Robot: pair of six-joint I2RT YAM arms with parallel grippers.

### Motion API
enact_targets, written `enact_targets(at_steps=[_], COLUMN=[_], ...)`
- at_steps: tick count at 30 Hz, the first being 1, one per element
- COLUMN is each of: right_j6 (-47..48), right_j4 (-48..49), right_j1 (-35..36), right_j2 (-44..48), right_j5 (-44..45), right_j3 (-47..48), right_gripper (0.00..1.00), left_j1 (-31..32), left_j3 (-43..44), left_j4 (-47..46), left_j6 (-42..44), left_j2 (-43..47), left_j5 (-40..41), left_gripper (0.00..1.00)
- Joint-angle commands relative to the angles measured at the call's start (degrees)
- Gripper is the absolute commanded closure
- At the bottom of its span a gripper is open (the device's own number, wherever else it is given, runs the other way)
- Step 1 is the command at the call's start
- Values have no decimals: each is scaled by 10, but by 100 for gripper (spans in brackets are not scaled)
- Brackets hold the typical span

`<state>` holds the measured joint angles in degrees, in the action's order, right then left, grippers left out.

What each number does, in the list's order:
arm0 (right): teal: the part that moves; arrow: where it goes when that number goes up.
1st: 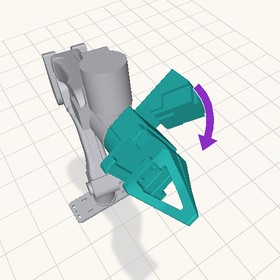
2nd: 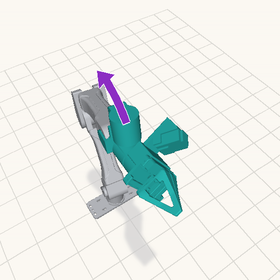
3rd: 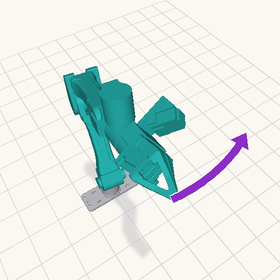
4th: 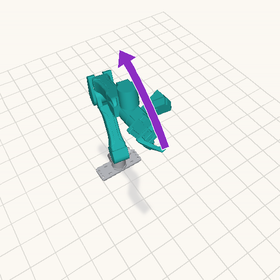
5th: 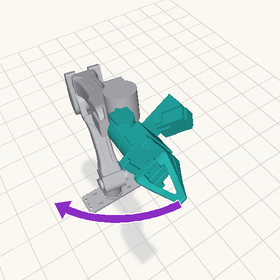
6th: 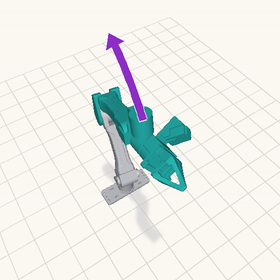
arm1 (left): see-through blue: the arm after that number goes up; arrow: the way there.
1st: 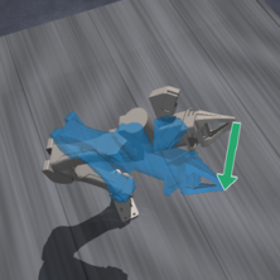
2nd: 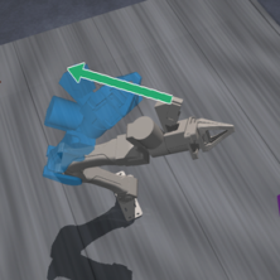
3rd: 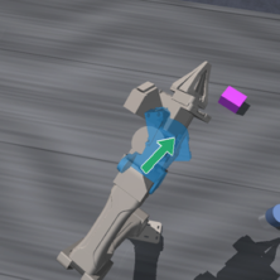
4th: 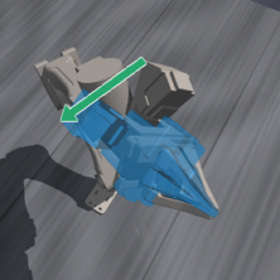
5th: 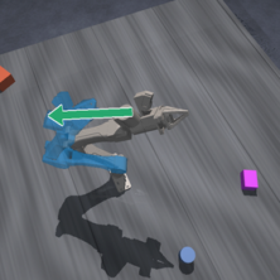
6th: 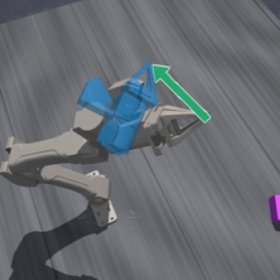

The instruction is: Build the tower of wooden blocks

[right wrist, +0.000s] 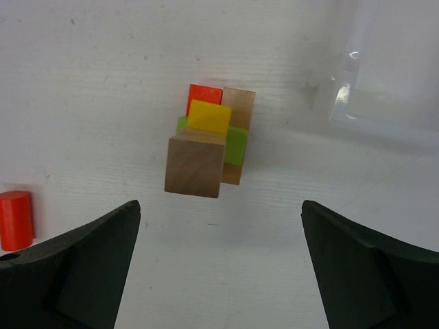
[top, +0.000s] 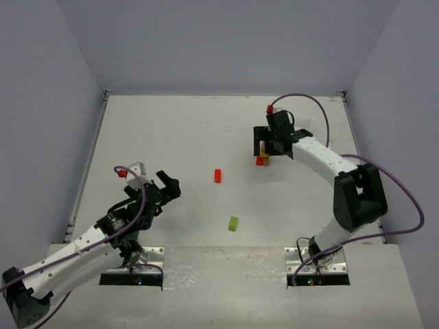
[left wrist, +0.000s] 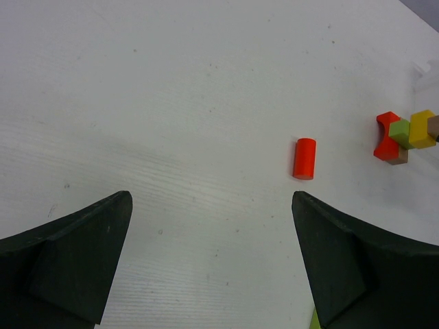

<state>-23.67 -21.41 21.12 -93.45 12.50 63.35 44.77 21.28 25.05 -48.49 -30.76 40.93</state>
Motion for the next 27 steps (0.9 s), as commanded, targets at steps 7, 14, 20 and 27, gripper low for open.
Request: enact_targets(at_steps=[7,14,20,27], right_j6=[-5,4,6,5], right_j4=[52,57,58,58], right_j1=[-1,-1,-2,-1], right_j2=[3,0,-2,0], right_j5=[-112,-111,-116,-122], right_j3=[31,33,34,34], right_gripper=[1,1,1,1], left_j1=[-4,-4,-4,-4], left_j3=[-1,1,2,2], left_j4=[-19,-18,-18,-18], left_j6=[1,1,1,1], left_j2=[-2,-2,-2,-3], left_j5=[8,9,9,9], left_gripper=[0,0,0,0])
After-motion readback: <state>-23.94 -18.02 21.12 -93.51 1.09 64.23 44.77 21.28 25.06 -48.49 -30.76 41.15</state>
